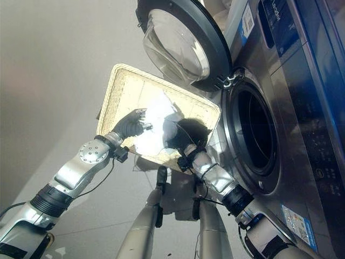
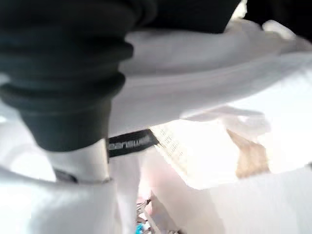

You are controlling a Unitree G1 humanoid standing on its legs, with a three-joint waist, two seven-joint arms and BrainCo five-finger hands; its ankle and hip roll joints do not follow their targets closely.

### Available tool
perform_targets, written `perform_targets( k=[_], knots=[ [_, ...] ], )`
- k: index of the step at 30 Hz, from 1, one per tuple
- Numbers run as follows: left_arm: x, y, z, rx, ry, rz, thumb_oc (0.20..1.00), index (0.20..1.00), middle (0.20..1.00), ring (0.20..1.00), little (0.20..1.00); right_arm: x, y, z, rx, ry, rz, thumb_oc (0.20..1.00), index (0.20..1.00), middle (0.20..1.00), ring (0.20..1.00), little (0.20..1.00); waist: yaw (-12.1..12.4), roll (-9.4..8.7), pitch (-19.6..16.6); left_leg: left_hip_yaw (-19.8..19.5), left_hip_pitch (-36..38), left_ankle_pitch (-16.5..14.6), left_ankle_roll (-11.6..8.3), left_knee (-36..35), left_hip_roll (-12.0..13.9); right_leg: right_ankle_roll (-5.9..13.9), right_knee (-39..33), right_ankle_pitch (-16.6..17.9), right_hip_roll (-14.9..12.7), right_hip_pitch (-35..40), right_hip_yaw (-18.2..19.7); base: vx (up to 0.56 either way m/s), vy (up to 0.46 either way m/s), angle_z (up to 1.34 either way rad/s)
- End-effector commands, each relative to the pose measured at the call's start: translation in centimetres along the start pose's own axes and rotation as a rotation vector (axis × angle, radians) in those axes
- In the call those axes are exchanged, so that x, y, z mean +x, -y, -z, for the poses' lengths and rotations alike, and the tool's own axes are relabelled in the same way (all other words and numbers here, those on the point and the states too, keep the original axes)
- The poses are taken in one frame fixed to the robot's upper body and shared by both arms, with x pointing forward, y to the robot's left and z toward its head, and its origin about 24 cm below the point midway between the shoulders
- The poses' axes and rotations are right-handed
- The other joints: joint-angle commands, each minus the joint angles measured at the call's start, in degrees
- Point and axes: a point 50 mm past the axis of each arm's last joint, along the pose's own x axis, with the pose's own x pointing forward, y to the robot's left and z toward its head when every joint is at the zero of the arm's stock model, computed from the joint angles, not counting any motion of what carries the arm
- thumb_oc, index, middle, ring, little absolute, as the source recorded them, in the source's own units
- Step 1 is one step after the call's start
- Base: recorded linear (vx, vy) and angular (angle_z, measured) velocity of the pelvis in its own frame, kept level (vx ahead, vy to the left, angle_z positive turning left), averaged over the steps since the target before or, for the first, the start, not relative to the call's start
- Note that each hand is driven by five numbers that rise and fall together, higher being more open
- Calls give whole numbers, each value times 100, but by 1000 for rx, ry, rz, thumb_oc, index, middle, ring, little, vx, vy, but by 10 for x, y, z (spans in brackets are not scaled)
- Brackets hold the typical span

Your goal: Put the clothes into the washing machine.

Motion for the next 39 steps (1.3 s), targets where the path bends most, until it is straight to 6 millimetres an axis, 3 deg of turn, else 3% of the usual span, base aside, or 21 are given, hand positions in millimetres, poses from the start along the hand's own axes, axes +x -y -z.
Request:
perform_targets(
  k=[1, 2, 3, 7, 8, 9, 15, 18, 23, 25, 27, 31, 33, 35, 37, 39],
  knots=[
    [8, 8, -50, -29, 262, 29, 200, 200, 200, 200, 200, 3, -46, -15, 101, 40, -238, 862, 862, 862, 862, 862, -124, 153, -118, 451, -18, -316, 245, 240, -391, 661, -459, -94, 23, 407, 6, 0, 0, 0],
    [8, 10, -49, -31, 264, 33, 200, 200, 200, 200, 200, 1, -50, -10, 128, 8, -276, 495, 495, 495, 495, 495, -125, 148, -118, 460, -28, -310, 245, 231, -383, 659, -469, -88, 21, 399, 2, 0, 0, 0],
    [8, 12, -47, -36, 265, 35, 200, 200, 200, 200, 200, -1, -52, -6, 161, -13, -301, 200, 200, 200, 200, 200, -131, 137, -118, 468, -30, -306, 244, 231, -377, 659, -473, -83, 21, 399, -1, 14, 7, -3],
    [9, 14, -42, -18, 264, -11, 200, 200, 200, 200, 200, -5, -59, 5, 271, -66, -362, 200, 200, 200, 200, 200, -149, 110, -118, 482, -63, -280, 236, 221, -360, 660, -477, -60, 23, 365, -19, 3, 0, -1],
    [9, 14, -42, -12, 265, -21, 235, 235, 235, 235, 235, -5, -59, 6, 276, -69, -364, 200, 200, 200, 200, 200, -150, 109, -118, 481, -65, -276, 236, 219, -360, 660, -479, -58, 24, 364, -18, 0, 0, 0],
    [10, 12, -39, 28, 263, -81, 1000, 1000, 1000, 1000, 1000, -6, -61, 9, 308, -87, -371, 200, 200, 200, 200, 200, -158, 92, -118, 481, -82, -266, 238, 209, -360, 658, -493, -44, 31, 350, -20, 0, 0, 0],
    [9, 5, -27, 101, 247, -248, 1000, 1000, 1000, 1000, 1000, -10, -71, 23, 484, -157, -389, 200, 200, 200, 200, 200, -160, 43, -118, 480, -106, -236, 236, 164, -344, 646, -529, -24, 68, 317, -13, 0, 0, 0],
    [5, -10, -28, 438, 277, -468, 1000, 1000, 1000, 1000, 1000, -11, -71, 29, 599, -176, -365, 200, 200, 200, 200, 200, -149, 21, -118, 478, -111, -223, 215, 135, -324, 640, -543, -32, 66, 320, -27, 0, 0, 0],
    [2, -23, -24, 545, 235, -550, 1000, 1000, 1000, 1000, 1000, -12, -66, 33, 640, -179, -336, 200, 200, 200, 200, 200, -144, 25, -118, 488, -123, -212, 190, 133, -307, 635, -540, -38, 59, 314, -32, 0, 0, 0],
    [-4, -39, -5, 595, 102, -641, 1000, 1000, 1000, 1000, 1000, -15, -52, 39, 703, -141, -264, 200, 200, 200, 200, 200, -166, 55, -118, 514, -113, -218, 162, 140, -291, 640, -516, -44, 29, 304, -39, 52, 34, -2],
    [-5, -42, 0, 596, 70, -661, 1000, 1000, 1000, 1000, 1000, -15, -48, 38, 728, -118, -236, 200, 200, 200, 200, 200, -173, 63, -118, 517, -126, -221, 153, 155, -292, 643, -502, -45, 21, 290, -37, 16, 10, -1],
    [-13, -52, 29, 537, -83, -776, 1000, 1000, 1000, 1000, 1000, -12, -24, 26, 862, 66, -39, 200, 200, 200, 200, 200, -225, 106, -118, 556, -191, -224, 123, 222, -269, 642, -409, -65, 11, 201, -2, 36, 38, -1],
    [-22, -58, 51, 423, -183, -861, 1000, 1000, 1000, 1000, 1000, -14, -1, 24, 988, 186, 134, 200, 200, 200, 200, 200, -267, 148, -118, 591, -184, -265, 104, 252, -260, 646, -332, -135, 15, 177, 44, 46, 58, -4],
    [-25, -60, 56, 406, -199, -882, 1000, 1000, 1000, 1000, 1000, -14, 8, 23, 1009, 215, 172, 200, 200, 200, 200, 200, -271, 163, -118, 600, -240, -227, 100, 253, -257, 643, -341, -88, 18, 120, 59, 19, 37, -9],
    [-36, -63, 77, 343, -281, -940, 1000, 1000, 1000, 1000, 1000, -22, 47, 24, 1127, 354, 393, 200, 200, 200, 200, 200, -290, 223, -118, 625, -191, -296, 83, 267, -245, 659, -292, -160, 0, 136, 87, 63, 49, -10],
    [-40, -65, 84, 332, -309, -954, 1000, 1000, 1000, 1000, 1000, -26, 67, 24, 1189, 410, 485, 200, 200, 200, 200, 200, -287, 256, -118, 640, -240, -276, 72, 280, -238, 661, -289, -127, -3, 85, 103, 49, 35, -3]
  ],
)
